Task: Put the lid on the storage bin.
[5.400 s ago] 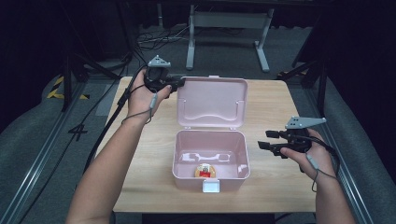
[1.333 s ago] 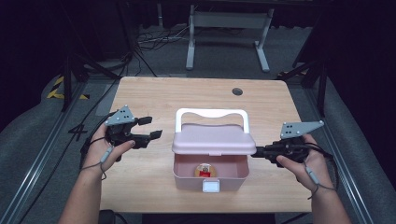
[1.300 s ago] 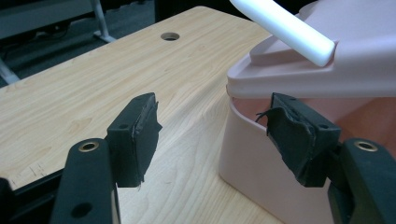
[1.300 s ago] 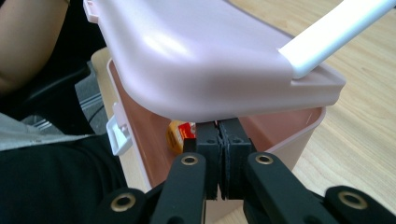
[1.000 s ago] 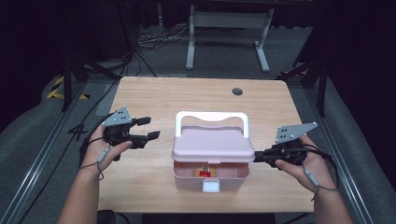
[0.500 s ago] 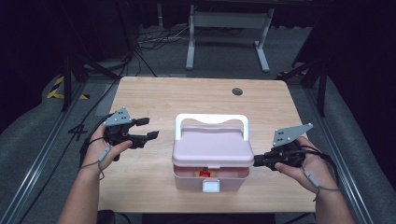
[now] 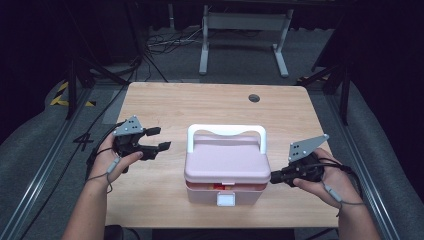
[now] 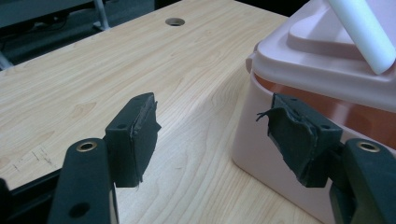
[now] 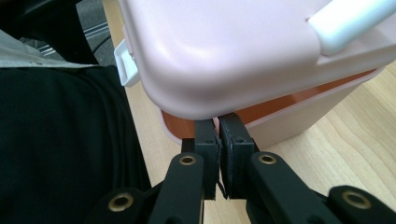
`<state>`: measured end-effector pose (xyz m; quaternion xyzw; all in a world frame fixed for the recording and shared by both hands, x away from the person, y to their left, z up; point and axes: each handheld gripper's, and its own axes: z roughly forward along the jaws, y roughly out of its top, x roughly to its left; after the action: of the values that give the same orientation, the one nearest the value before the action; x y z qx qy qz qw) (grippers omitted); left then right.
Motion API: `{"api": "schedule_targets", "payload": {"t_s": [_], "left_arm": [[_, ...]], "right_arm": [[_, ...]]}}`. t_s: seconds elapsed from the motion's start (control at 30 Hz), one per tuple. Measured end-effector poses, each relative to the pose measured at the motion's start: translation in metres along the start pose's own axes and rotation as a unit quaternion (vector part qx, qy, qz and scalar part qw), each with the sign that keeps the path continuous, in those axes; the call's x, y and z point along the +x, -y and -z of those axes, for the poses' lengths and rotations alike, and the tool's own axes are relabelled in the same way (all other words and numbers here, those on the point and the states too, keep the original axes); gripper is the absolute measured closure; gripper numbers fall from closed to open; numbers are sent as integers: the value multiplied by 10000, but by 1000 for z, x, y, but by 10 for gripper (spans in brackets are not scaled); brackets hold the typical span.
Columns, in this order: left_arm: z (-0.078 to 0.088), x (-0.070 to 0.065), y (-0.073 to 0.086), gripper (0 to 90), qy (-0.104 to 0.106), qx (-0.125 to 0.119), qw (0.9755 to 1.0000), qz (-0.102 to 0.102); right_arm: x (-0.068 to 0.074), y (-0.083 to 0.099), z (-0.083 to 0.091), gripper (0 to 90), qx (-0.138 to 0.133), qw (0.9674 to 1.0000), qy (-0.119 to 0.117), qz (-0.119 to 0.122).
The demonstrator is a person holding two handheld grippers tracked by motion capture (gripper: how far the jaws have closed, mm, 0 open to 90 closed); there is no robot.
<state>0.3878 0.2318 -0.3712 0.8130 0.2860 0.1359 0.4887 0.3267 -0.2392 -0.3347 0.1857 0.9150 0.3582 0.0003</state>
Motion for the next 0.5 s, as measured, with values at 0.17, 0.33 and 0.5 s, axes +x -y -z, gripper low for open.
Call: {"api": "schedule_targets", "payload": {"t_s": [0.17, 0.33, 0.5], "left_arm": [[-1, 0, 1, 336, 21, 48, 10000, -3], [-2, 0, 1, 332, 15, 70, 10000, -3], [-4, 0, 2, 328, -30, 191, 9998, 5]], "right_arm": [[1, 0, -2, 870, 99, 9999, -53, 52], [2, 0, -2, 866, 184, 9998, -89, 82], [3, 1, -4, 866, 295, 9994, -141, 105]]}}
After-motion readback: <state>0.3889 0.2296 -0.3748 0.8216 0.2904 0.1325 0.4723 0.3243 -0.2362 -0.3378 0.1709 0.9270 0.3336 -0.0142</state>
